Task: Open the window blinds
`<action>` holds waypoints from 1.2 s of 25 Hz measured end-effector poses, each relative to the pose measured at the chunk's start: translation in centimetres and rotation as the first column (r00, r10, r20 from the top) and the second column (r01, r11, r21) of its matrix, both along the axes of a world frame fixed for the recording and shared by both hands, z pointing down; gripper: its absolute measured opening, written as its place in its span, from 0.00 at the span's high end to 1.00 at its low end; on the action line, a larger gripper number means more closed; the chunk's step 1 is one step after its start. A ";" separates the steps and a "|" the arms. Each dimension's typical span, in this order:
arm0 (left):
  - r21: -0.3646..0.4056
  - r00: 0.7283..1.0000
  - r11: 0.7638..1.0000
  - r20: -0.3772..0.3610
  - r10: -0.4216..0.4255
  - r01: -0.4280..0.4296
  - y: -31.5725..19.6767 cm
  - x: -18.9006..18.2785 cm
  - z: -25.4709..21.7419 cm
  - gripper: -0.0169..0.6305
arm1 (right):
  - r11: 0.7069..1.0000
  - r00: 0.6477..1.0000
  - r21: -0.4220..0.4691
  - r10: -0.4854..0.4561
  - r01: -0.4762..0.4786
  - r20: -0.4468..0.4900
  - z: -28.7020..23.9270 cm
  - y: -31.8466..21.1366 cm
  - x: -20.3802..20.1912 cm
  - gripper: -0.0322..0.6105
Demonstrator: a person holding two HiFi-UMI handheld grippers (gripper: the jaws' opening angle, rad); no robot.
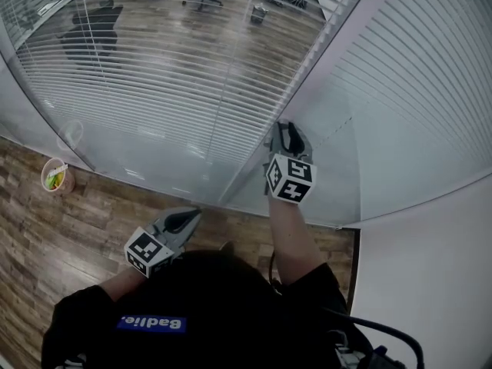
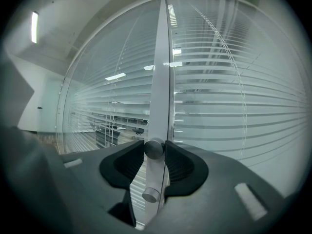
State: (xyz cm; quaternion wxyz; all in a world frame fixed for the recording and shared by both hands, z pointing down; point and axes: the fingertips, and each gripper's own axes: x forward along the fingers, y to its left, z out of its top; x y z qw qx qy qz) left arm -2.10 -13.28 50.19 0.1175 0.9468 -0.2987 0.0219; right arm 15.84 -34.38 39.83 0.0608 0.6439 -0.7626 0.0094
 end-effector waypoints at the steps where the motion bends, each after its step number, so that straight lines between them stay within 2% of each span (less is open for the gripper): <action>1: 0.004 1.000 1.000 -0.001 -0.001 0.001 0.1 -0.2 -0.3 0.97 | 1.000 1.000 0.000 0.004 -0.004 -0.003 -0.2 0.1 0.0 0.74; 13: 0.023 1.000 1.000 -0.002 -0.007 0.007 1.0 -3.0 0.2 0.97 | 0.998 0.998 0.008 0.057 -0.057 -0.038 0.5 1.4 -0.3 0.71; 16: 0.012 1.000 1.000 -0.015 0.004 -0.004 1.2 -3.0 -1.1 0.97 | 0.998 0.997 0.000 0.066 -0.066 -0.041 -0.7 1.9 -0.3 0.71; 24: -0.023 0.995 0.998 -0.073 0.062 -0.064 3.2 -3.8 -1.1 0.97 | 0.996 0.995 -0.012 0.089 -0.090 -0.044 -0.4 5.8 -1.5 0.71; 30: -0.030 0.984 0.988 -0.101 0.148 -0.152 5.5 -1.6 -0.9 0.97 | 0.995 0.994 -0.045 0.091 -0.094 -0.054 0.5 9.6 -1.5 0.71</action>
